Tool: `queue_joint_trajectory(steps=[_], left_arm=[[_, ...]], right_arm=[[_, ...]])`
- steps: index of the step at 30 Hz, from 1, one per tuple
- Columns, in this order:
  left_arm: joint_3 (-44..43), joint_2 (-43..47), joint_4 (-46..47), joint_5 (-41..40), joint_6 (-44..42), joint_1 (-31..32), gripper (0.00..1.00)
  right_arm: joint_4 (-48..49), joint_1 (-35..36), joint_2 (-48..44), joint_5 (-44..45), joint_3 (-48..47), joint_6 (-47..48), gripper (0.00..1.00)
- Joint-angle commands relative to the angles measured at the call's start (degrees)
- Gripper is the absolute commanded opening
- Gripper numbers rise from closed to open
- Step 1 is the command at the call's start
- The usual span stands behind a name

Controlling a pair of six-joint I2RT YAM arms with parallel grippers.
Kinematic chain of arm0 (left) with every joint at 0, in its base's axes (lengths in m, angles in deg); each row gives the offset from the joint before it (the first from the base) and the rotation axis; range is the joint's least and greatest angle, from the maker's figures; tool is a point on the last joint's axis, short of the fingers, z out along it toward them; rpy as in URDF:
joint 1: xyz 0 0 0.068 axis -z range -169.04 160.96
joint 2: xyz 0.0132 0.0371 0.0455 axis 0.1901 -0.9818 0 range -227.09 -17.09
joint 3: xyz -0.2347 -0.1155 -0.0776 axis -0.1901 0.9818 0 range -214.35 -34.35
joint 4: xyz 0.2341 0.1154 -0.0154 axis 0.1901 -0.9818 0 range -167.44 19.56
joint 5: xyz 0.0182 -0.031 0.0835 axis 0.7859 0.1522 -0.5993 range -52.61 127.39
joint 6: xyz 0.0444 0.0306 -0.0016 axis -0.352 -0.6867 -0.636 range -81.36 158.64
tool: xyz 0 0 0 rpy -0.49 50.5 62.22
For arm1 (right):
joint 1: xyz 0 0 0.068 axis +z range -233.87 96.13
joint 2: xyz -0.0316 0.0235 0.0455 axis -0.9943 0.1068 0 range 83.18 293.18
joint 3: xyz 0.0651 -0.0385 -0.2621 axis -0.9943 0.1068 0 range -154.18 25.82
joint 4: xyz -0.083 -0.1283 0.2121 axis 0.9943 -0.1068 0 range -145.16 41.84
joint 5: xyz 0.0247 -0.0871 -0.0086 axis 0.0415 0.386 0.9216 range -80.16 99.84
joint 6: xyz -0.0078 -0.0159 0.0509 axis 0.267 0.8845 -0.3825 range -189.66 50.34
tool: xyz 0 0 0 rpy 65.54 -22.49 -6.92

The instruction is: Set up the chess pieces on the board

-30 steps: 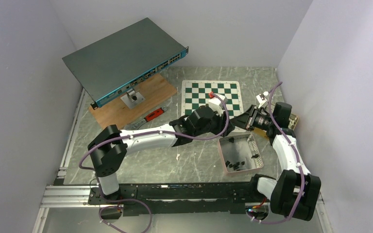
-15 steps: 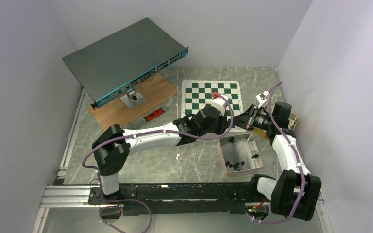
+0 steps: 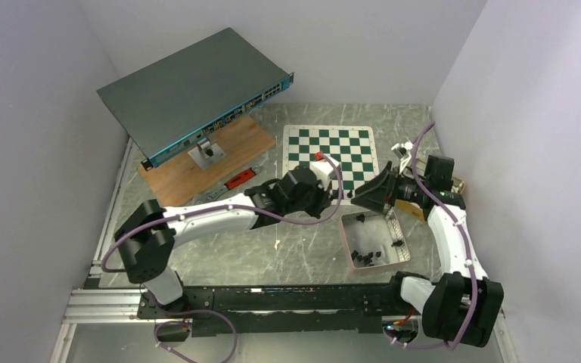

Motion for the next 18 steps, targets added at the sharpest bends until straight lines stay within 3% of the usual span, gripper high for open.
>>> queue_joint_trajectory(steps=[1,5,8,12,18], left_arm=[[3.21,7.52,-4.57,12.73,-7.2,-0.81,0.0],[3.18,10.54,-10.4,23.86,-10.79,-1.46,0.0],[1.29,11.06,-15.45,32.46,-11.87,-2.15,0.0],[-0.37,10.27,-18.47,38.21,-11.79,-3.12,0.0],[-2.98,7.1,-19.15,41.15,-10.33,-4.08,0.0]], right_arm=[[-24.67,0.08,-0.78,-5.66,-6.52,32.98,1.0],[-39.23,0.49,1.03,-4.29,-10.28,52.91,1.0],[-59.62,3.96,4.48,0.61,-15.1,84.01,1.0],[-58.83,8.43,1.61,7.9,-14.69,94.91,1.0],[-42.81,17.62,-6.78,9.41,-6.89,87.59,0.99]])
